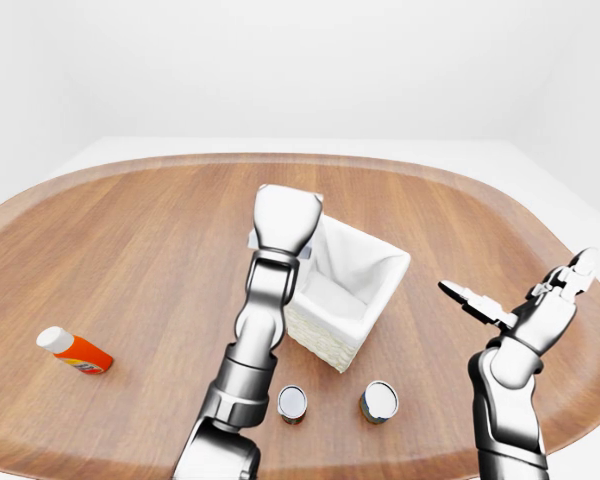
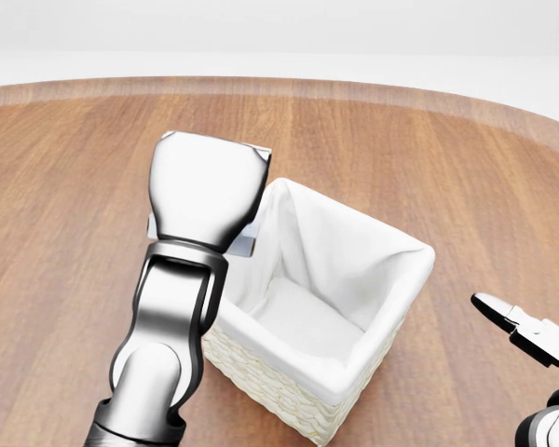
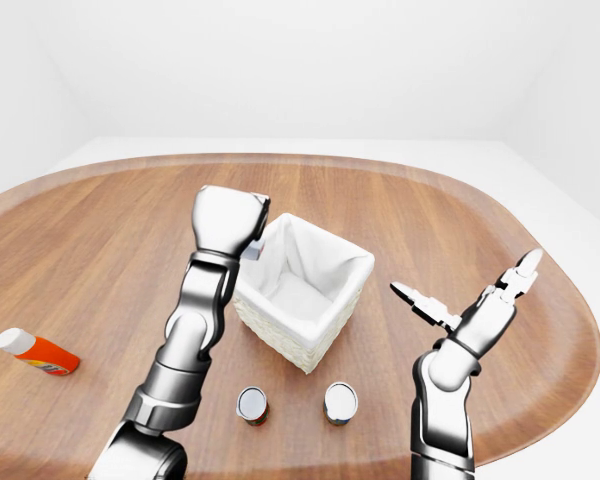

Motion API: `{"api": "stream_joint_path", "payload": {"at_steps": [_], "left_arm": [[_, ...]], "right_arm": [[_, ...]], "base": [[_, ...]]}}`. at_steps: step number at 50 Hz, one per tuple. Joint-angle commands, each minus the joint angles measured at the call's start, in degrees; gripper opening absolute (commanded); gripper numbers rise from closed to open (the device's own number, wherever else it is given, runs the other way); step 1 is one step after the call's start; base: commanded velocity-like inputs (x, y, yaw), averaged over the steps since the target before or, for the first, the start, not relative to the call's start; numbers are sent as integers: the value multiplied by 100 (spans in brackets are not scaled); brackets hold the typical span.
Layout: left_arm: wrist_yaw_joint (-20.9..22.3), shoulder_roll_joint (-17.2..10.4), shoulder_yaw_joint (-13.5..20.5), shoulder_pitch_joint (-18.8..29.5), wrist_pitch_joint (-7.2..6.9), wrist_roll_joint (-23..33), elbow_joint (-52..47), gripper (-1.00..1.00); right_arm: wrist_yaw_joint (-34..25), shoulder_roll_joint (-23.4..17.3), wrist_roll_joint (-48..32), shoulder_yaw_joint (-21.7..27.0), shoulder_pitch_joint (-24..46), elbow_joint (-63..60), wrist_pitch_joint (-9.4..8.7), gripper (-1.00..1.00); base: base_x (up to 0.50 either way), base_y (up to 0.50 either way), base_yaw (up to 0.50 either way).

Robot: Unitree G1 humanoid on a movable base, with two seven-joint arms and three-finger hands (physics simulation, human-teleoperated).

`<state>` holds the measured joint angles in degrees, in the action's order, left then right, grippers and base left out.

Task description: Pick up the alphabet soup and the cream cheese box, and put them in the basket.

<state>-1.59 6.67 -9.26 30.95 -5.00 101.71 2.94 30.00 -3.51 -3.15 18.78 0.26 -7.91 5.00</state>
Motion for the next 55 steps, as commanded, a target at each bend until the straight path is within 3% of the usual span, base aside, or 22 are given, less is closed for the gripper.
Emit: {"api": "stream_joint_path", "payload": {"at_steps": [1, 2, 4, 5, 6, 16, 18, 42, 43, 44, 49, 55], "left_arm": [[-453, 66, 75, 685, 0, -168, 1165, -100], [-762, 74, 146, 911, 0, -335, 1750, -100], [-797, 49, 112, 945, 0, -395, 1818, -100], [-1163, 66, 190, 1206, 0, -601, 2557, -100], [-1210, 46, 159, 1247, 0, -669, 2645, -100], [-1285, -6, 52, 1317, 0, -831, 2789, -100], [-1478, 40, 73, 1523, 0, -959, 3233, -100], [-1492, 1, -11, 1540, 0, -1052, 3256, -100], [-2575, 372, 365, 2589, 0, -1642, 5909, -100], [-2819, 389, 350, 2775, 0, -1847, 6334, -100], [-2841, 405, 69, 2831, 0, -2214, 6619, -100], [-2841, 438, -34, 2864, 0, -2362, 6822, -100]], "right_arm": [[0, 0, 5, 1, 5, 11, 0, 100], [0, 3, -2, -5, 2, 2, 0, 100], [0, 3, -2, -5, 2, 1, 0, 100], [0, -2, 2, -2, 13, 31, 0, 100], [0, -3, 3, -2, 14, 33, 0, 100], [0, -2, 3, -4, 9, 24, 0, 100], [0, 0, 3, -4, 3, -1, 0, 100], [0, 2, 2, -3, 4, -2, 0, 100], [0, 9, -5, -14, -27, -36, 0, 100], [0, 15, -10, -16, -36, -60, 0, 100], [0, 15, -9, -7, -24, -29, 0, 100], [0, 13, -10, -3, -13, -1, 0, 100]], "base": [[0, 0, 0], [0, 0, 0], [0, 0, 0], [0, 0, 0], [0, 0, 0], [0, 0, 0], [0, 0, 0], [0, 0, 0], [0, 0, 0], [0, 0, 0], [0, 0, 0], [0, 0, 0]]}}
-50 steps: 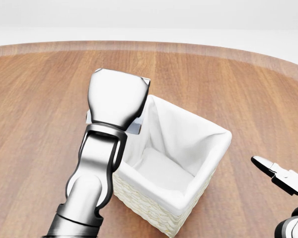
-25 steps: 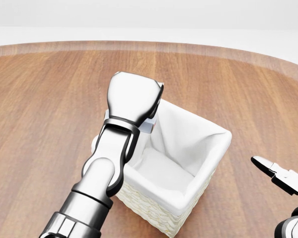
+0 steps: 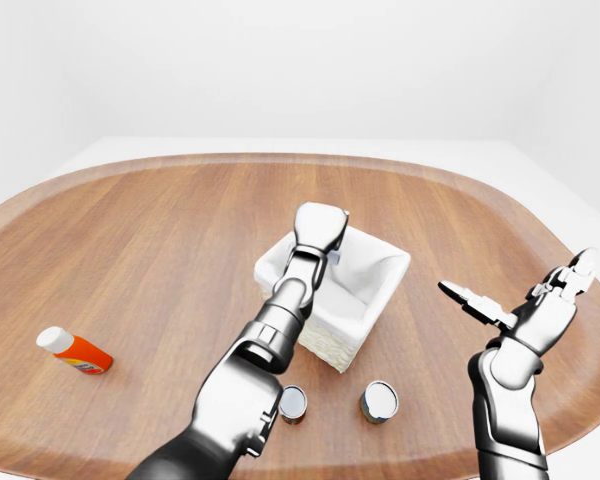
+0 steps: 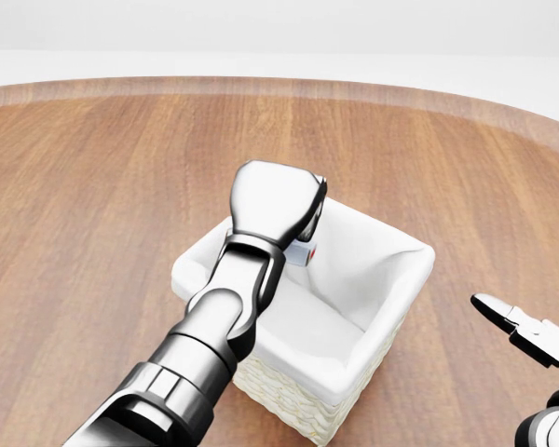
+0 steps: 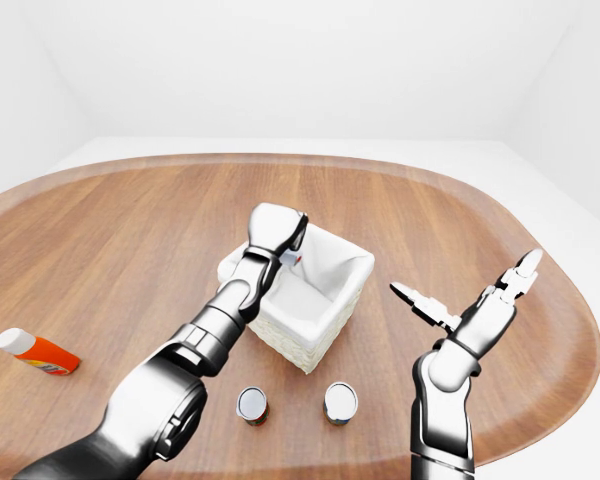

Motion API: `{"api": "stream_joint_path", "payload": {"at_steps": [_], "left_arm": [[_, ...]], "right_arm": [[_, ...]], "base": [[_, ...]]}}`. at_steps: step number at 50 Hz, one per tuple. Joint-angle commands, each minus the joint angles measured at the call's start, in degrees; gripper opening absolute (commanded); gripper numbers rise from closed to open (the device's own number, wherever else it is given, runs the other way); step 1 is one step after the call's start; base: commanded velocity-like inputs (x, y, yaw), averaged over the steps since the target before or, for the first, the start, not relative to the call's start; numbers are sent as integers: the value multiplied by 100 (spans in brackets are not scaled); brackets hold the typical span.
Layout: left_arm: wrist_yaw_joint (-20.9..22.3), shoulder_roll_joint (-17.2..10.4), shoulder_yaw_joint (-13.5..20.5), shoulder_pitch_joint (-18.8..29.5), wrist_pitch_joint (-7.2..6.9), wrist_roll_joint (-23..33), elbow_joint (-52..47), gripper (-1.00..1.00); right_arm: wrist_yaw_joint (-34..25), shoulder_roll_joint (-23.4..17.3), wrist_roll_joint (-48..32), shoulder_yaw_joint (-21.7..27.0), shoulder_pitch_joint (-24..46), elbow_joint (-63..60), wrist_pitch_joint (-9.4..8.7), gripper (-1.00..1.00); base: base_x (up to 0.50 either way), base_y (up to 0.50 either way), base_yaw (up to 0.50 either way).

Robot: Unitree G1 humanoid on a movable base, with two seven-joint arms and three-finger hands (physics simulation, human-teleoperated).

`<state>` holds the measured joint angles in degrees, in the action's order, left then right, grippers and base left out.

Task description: Pick up the alphabet soup and the cream cheese box, and put them in the basket.

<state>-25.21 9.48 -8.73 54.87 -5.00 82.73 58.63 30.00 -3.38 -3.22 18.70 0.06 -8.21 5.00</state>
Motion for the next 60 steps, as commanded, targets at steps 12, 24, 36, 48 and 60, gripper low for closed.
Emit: {"api": "stream_joint_path", "payload": {"at_steps": [12, 24, 36, 48, 60], "left_arm": [[-479, 143, -130, 486, 0, -603, 1542, -100], [-479, 114, -71, 446, 0, -726, 1745, -100], [-479, 224, -88, 493, 0, -774, 1714, -100], [-479, 376, -137, 546, 0, -772, 1682, -100], [-479, 400, -129, 569, 0, -757, 1693, -100]], "right_arm": [[0, 4, 2, 3, -8, -3, 0, 100], [0, 9, 3, 5, -16, -58, 0, 100], [0, 6, -2, 0, -5, -21, 0, 100], [0, 8, -1, 9, -7, -3, 0, 100], [0, 9, -5, 6, -11, -18, 0, 100]], "base": [[0, 0, 0], [0, 0, 0], [0, 0, 0], [0, 0, 0], [0, 0, 0]]}}
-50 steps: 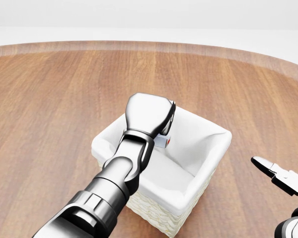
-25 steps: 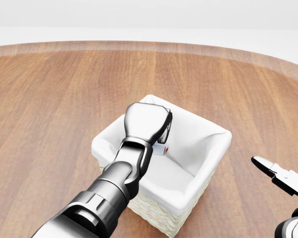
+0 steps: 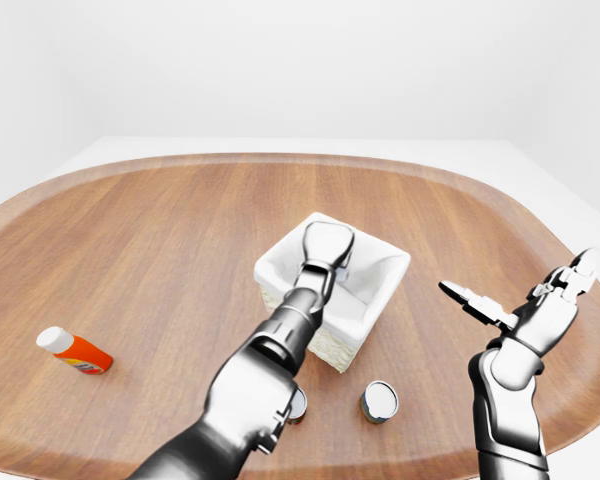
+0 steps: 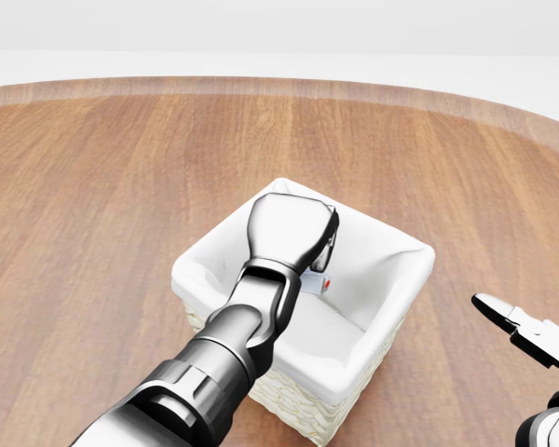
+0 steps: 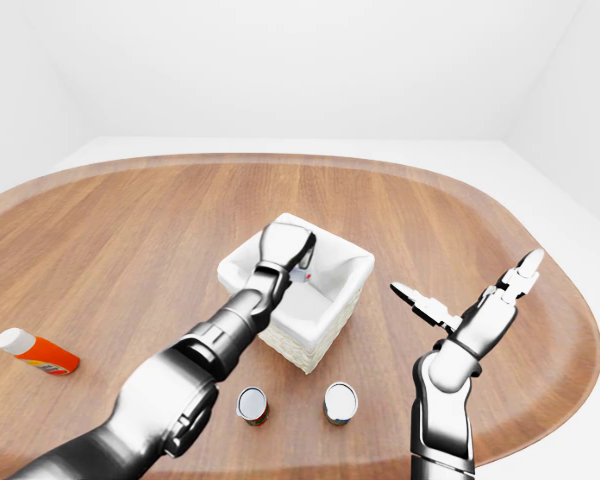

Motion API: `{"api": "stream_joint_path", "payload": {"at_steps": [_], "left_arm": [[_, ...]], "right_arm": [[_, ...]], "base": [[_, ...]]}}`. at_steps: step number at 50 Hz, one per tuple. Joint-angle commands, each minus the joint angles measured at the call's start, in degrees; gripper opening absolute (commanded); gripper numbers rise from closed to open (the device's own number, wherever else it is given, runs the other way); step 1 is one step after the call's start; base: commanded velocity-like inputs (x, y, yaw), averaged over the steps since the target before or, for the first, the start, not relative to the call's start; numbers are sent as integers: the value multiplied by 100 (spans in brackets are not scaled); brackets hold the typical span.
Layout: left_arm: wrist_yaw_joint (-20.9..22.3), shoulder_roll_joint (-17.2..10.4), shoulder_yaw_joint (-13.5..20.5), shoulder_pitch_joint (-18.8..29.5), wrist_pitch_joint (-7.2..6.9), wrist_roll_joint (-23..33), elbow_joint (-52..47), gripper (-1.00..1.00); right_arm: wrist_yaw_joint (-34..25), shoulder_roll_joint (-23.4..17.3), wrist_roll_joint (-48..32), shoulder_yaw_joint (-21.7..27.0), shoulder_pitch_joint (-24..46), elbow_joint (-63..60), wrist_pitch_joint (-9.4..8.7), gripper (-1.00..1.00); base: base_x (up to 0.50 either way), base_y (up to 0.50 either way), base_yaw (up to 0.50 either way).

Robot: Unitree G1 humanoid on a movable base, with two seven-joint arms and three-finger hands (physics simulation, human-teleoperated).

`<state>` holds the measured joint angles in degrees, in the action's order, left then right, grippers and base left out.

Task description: Pick up the alphabet soup and the cream cheese box, and put them in the basket.

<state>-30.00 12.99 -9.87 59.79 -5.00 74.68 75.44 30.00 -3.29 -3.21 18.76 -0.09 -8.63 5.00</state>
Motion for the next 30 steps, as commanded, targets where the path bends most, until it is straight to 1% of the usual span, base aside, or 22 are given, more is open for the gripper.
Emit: {"api": "stream_joint_path", "payload": {"at_steps": [1, 6, 7, 13, 30], "left_arm": [[0, 49, -15, 78, 0, 48, 12, -100], [0, 41, -11, 108, 0, 55, 15, -100], [0, 36, -55, 86, 0, 113, 35, 100], [0, -10, 24, 71, 0, 50, 34, 100], [0, -78, 9, 154, 0, -2, -119, 100]], "right_arm": [[0, -1, -5, 0, 4, 25, 0, 100], [0, -5, 2, 3, 9, 29, 0, 100], [0, -4, 4, 4, 5, 28, 0, 100], [0, -2, 1, 3, 3, 21, 0, 100], [0, 0, -11, -4, 0, 32, 0, 100]], "base": [[0, 0, 0], [0, 0, 0], [0, 0, 0], [0, 0, 0], [0, 0, 0]]}}
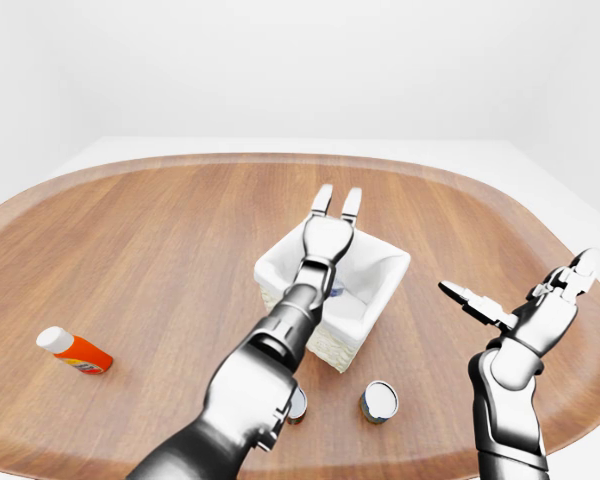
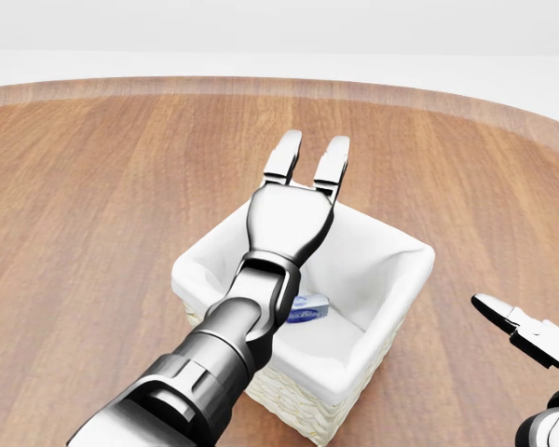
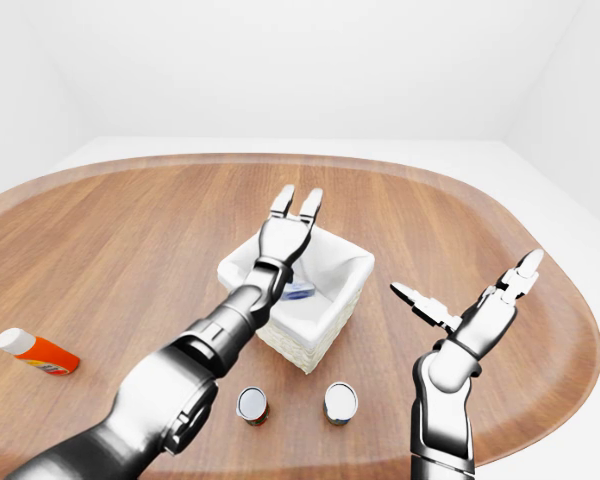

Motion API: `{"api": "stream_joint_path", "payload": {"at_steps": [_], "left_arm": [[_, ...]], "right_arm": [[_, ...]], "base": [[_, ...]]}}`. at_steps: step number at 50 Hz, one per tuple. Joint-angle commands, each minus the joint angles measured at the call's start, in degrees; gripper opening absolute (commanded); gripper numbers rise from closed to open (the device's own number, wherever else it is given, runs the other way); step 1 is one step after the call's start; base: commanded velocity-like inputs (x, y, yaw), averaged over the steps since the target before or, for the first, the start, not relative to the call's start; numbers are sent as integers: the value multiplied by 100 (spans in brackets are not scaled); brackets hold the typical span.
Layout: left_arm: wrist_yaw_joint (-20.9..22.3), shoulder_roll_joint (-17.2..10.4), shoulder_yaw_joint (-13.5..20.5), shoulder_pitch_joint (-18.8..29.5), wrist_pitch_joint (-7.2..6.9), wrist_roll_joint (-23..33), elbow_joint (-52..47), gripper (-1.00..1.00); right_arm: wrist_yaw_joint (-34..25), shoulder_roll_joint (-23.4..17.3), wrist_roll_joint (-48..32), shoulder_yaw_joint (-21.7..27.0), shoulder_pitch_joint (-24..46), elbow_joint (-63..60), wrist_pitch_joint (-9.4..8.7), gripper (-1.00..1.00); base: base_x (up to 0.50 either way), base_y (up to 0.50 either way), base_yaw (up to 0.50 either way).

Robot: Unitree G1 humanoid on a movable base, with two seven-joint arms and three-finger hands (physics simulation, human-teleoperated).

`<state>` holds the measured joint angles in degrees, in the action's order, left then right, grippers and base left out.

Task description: Pick up the alphabet soup and the cream cheese box, and put them in the basket.

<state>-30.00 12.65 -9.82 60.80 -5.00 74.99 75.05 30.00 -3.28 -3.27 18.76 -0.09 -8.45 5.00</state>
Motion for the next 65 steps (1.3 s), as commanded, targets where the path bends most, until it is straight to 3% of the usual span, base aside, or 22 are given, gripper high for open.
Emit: {"api": "stream_joint_path", "payload": {"at_steps": [1, 13, 29, 35, 39, 49, 55, 65], "left_arm": [[0, -46, 12, 63, 0, -50, -91, 100], [0, 2, -11, 132, 0, -105, -511, 100], [0, -12, 25, -164, 0, -401, -1301, 100], [0, -76, -58, -534, 0, -307, -2155, 100], [0, -162, -157, -970, 0, 46, -3135, 100], [0, -256, -26, -1528, 0, 192, -4037, 100], [0, -380, -3, -2024, 0, 339, -5083, 100], [537, -673, 193, -2538, 0, 425, -6414, 100]], "right_arm": [[0, -3, -4, -2, 6, 38, 0, 100], [0, -3, -12, -12, 5, 47, 0, 100], [0, -11, 9, 2, 13, 19, 0, 100], [0, -17, 9, 6, 26, 73, 0, 100], [0, -19, 9, 5, 31, 92, 0, 100], [0, -23, 6, 8, 30, 72, 0, 100], [0, -36, 5, 3, 55, 139, 0, 100], [0, -32, -5, -1, 45, 102, 0, 100]], "base": [[0, 0, 0], [0, 0, 0], [0, 0, 0], [0, 0, 0], [0, 0, 0], [0, 0, 0], [0, 0, 0], [0, 0, 0]]}}
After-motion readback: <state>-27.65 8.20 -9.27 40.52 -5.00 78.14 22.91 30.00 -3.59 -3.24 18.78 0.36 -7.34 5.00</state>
